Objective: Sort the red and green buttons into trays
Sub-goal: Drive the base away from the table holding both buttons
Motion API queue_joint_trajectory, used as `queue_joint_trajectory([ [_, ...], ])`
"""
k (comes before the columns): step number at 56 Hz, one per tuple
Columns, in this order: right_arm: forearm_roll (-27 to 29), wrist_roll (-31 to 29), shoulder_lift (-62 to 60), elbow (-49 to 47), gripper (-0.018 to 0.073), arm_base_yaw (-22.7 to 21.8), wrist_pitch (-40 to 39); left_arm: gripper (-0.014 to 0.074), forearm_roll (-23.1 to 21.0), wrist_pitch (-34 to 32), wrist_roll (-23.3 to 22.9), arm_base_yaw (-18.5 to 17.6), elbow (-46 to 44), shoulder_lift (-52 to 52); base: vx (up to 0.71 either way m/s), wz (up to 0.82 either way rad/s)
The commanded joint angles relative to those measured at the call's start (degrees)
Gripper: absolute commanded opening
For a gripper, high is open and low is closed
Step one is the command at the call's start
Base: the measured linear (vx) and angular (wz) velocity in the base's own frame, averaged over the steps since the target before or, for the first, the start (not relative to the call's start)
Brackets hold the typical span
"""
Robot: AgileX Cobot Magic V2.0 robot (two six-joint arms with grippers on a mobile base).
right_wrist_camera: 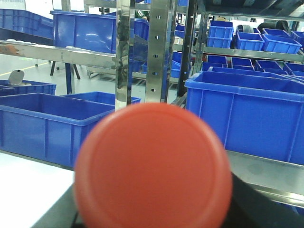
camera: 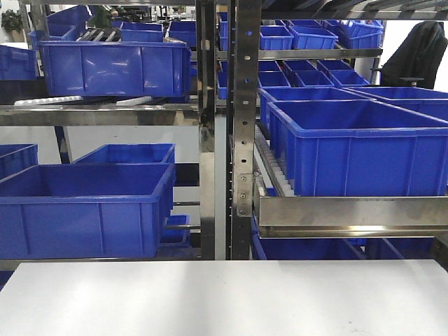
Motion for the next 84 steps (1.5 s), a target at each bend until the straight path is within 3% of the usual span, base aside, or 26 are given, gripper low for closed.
queue_joint_trajectory([
  [1,-1.4,-0.3,0.2,-2.2,-0.0009,0.0,-2.6,-0.0006,-0.4,-4.4,0.1,-0.4,-2.1,0.0,0.00,0.00],
  [84,-1.3,-0.3,0.2,-2.2,-0.0009,0.0,-2.5,-0.0006,-0.4,-4.3,0.1,-0.4,-2.1,0.0,-0.02,0.02],
])
